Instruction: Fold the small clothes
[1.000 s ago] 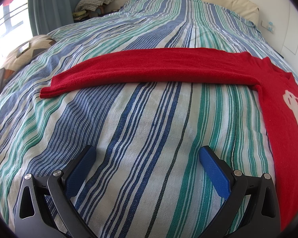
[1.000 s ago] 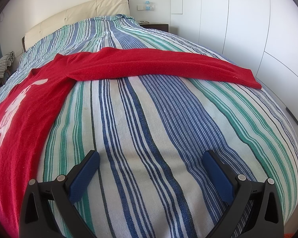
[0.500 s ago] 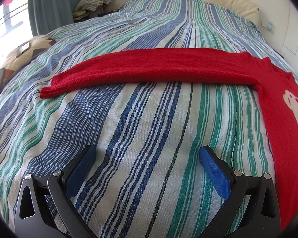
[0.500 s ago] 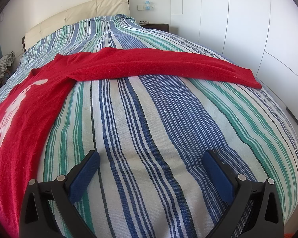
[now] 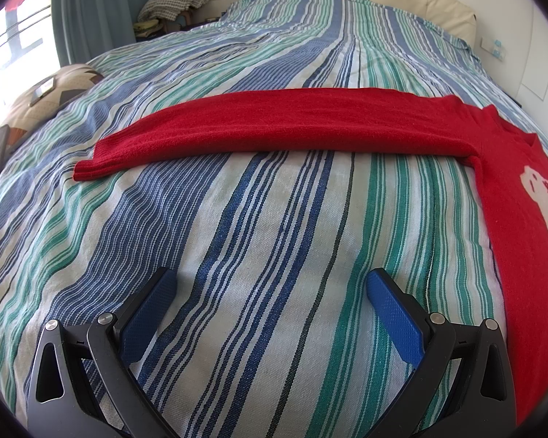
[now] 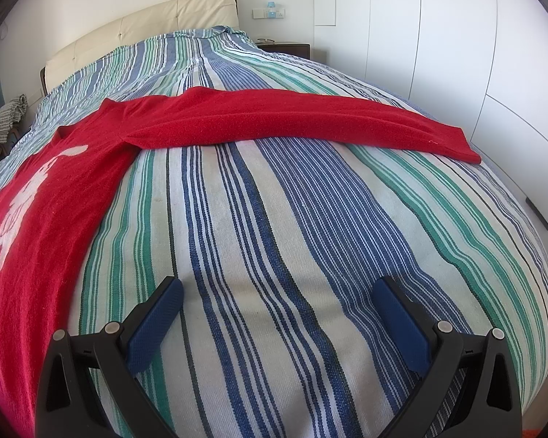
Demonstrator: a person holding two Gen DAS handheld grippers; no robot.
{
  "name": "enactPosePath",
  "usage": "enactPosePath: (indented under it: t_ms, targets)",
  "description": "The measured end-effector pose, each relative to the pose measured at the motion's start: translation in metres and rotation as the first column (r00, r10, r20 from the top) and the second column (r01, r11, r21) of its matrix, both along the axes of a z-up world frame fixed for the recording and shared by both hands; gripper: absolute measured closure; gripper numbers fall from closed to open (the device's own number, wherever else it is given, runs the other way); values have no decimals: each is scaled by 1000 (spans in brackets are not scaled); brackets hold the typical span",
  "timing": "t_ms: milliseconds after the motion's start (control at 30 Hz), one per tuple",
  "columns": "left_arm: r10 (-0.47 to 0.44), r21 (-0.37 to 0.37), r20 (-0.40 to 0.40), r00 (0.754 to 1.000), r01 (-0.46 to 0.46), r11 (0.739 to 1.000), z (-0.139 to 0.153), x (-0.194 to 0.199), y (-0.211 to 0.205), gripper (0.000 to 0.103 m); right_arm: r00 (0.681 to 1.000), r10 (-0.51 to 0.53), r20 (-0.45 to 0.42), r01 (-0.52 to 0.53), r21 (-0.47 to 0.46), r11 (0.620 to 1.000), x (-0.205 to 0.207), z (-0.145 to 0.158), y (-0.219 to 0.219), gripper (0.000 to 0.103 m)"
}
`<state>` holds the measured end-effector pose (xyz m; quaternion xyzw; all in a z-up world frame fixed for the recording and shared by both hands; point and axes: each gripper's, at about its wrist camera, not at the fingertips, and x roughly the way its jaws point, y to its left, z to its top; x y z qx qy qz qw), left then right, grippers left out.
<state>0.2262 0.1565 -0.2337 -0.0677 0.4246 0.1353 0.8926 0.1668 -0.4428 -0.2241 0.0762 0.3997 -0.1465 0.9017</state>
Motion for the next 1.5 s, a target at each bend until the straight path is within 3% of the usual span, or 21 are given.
enactPosePath:
  t_ms: [600,700,767,833,933,1000,1133,1167,1200,1300,1367,1400,1433,1500]
  targets:
    - [0,-1,0,1000,0,1000,0,0,0,0,1000,2,-7,-2,-8,1000,0,0,3,1]
    - [0,0,-1,1000,0,1000,0,0,0,0,999,9,-44,-8,18,1000,4,2,0,1]
    - [0,0,0,1000,0,1000,0,0,0,0,997,27,-69,-19,112,994,8,12,-13,1]
    - [0,-1,0,1000,0,1000,0,0,0,0,1000,1,5,-2,292,956,7,30,-44,1]
    - [-2,-1,-10,1000,2,1000,-1,1,1,0,984,-152,90,90,481,872,9,50,-111,1]
    - [-2,-7,-15,1000,2,1000,-1,3,2,0,958,-267,104,155,597,787,10,50,-161,2]
    - [5,-8,-23,1000,-5,1000,0,3,2,0,888,-458,42,245,799,549,5,18,-235,19]
    - [14,-18,-36,999,-15,1000,1,3,2,0,874,-485,37,245,828,505,4,11,-245,21]
    - [23,-31,-58,998,-25,999,1,4,3,0,865,-501,37,245,840,485,5,7,-251,23]
    - [25,-70,-130,991,-34,997,4,6,4,0,869,-494,42,249,824,509,22,9,-258,27]
    - [-1,-94,-170,985,-16,995,8,4,3,0,892,-452,29,255,793,553,37,9,-255,49]
    - [-11,-111,-180,984,-10,994,10,1,2,0,908,-418,4,262,774,576,46,8,-252,83]
    - [-20,-129,-183,983,-3,992,12,-4,2,0,920,-391,-33,280,754,594,54,5,-247,99]
    - [-39,-157,-161,986,13,988,17,-18,2,0,920,-390,-35,301,701,647,59,12,-241,99]
